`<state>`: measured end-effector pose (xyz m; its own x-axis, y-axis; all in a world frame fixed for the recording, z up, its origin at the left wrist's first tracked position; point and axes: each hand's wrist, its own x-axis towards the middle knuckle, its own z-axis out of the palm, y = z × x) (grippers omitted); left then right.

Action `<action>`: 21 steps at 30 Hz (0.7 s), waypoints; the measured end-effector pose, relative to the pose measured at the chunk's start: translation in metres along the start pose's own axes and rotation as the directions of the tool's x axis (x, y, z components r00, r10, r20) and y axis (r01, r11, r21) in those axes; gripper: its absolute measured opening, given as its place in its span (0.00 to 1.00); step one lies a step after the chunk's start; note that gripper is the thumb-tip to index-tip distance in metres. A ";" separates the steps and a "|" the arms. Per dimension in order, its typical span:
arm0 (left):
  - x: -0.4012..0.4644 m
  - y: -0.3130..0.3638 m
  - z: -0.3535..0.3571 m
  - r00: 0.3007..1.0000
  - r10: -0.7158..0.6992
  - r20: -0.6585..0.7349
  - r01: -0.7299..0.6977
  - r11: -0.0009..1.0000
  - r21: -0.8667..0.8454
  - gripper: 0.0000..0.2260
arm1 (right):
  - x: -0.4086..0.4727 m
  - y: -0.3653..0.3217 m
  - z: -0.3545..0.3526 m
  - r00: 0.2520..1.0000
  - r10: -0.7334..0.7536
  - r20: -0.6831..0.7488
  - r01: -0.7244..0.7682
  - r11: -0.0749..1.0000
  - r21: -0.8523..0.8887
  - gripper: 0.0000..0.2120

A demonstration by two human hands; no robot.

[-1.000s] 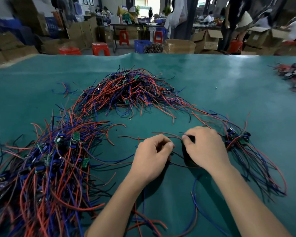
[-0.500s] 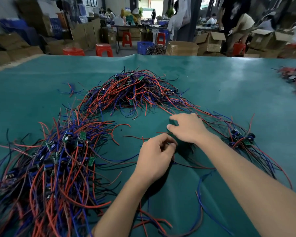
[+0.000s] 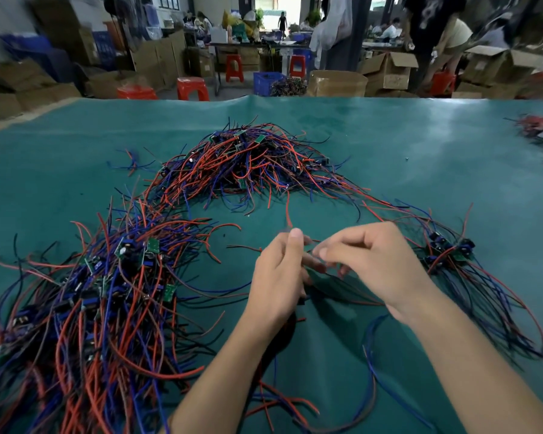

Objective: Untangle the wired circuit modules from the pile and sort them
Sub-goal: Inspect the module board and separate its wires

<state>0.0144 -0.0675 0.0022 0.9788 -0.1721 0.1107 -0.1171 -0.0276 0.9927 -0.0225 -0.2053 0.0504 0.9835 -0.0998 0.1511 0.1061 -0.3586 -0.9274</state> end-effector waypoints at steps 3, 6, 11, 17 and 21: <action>0.000 0.002 0.000 0.999 -0.018 -0.028 0.017 0.999 -0.050 0.16 | -0.011 0.004 0.003 0.995 0.022 0.099 -0.023 1.000 0.008 0.07; 0.000 0.003 -0.001 1.000 -0.021 0.021 0.022 0.997 -0.078 0.12 | -0.013 0.009 0.002 0.984 0.053 0.168 -0.060 0.998 0.037 0.07; 0.000 -0.002 -0.002 0.997 0.073 0.038 -0.076 0.995 0.062 0.07 | -0.007 0.026 0.002 0.996 0.010 -0.083 -0.027 0.978 -0.207 0.09; 0.002 -0.007 0.001 0.992 0.113 -0.061 -0.104 0.985 0.136 0.10 | 0.011 0.040 0.010 1.000 -0.006 -0.023 -0.015 0.596 -0.803 0.18; 0.002 -0.007 0.001 0.993 0.083 -0.089 -0.076 0.994 0.079 0.10 | 0.013 0.049 0.019 0.998 0.063 0.028 -0.013 0.573 -0.820 0.25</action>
<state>0.0175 -0.0685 -0.0045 0.9768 -0.0854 0.1963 -0.2039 -0.0925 0.9746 -0.0014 -0.2066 0.0010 0.9919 -0.0958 0.0829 -0.0721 -0.9648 -0.2529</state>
